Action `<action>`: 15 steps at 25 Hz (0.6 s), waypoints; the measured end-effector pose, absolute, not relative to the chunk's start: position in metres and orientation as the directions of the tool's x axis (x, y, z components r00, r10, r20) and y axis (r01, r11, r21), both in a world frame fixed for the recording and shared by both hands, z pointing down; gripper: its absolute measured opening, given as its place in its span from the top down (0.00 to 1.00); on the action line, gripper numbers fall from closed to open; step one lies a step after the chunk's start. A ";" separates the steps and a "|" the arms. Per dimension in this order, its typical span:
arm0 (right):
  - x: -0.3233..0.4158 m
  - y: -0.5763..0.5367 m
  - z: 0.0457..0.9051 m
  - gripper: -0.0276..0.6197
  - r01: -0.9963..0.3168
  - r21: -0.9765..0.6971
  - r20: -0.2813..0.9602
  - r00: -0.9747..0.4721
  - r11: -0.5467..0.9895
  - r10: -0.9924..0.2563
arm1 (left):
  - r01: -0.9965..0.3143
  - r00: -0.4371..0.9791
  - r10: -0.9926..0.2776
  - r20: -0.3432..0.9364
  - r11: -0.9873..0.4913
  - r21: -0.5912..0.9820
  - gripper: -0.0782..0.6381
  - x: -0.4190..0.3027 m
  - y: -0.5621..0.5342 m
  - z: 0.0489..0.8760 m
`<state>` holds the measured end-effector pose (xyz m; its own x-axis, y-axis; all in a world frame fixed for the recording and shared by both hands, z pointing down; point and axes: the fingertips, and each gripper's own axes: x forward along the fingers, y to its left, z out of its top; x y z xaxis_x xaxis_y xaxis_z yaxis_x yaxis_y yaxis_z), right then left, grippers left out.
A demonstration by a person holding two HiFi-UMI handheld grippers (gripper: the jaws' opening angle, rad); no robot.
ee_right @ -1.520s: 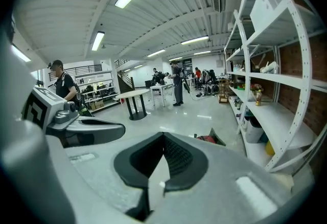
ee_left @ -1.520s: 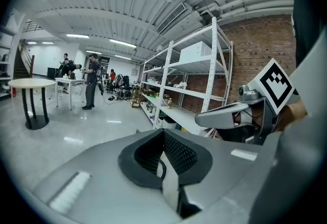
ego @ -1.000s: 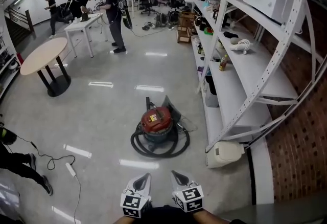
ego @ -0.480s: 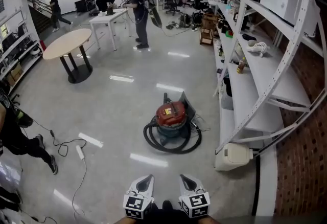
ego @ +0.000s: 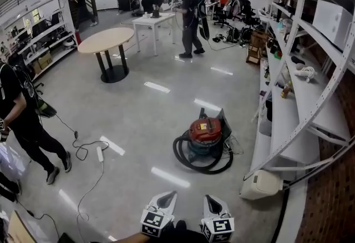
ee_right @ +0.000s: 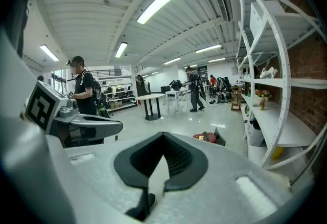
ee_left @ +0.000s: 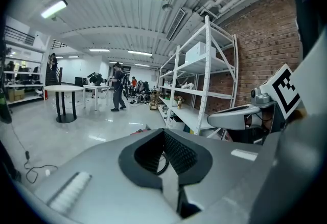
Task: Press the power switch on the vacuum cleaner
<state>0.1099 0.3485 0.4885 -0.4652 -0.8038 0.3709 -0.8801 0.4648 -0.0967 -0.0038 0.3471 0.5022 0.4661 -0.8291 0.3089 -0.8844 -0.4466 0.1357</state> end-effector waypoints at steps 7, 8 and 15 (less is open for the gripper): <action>0.111 0.353 0.474 0.97 -0.879 -0.087 0.340 -0.468 0.468 -0.816 | -0.881 0.472 -0.828 0.301 -0.452 0.137 0.87 -0.001 0.355 0.497; 0.111 0.354 0.474 0.97 -0.879 -0.087 0.338 -0.470 0.469 -0.816 | -0.881 0.473 -0.828 0.301 -0.453 0.138 0.87 0.000 0.356 0.497; 0.101 0.361 0.477 0.97 -0.867 -0.088 0.341 -0.488 0.490 -0.803 | -0.890 0.456 -0.841 0.290 -0.437 0.133 0.87 -0.010 0.363 0.495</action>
<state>0.1014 0.3614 0.4773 -0.4881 -0.8033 0.3414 -0.8675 0.4897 -0.0878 -0.0101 0.3632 0.4948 0.4565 -0.8411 0.2900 -0.8896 -0.4371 0.1326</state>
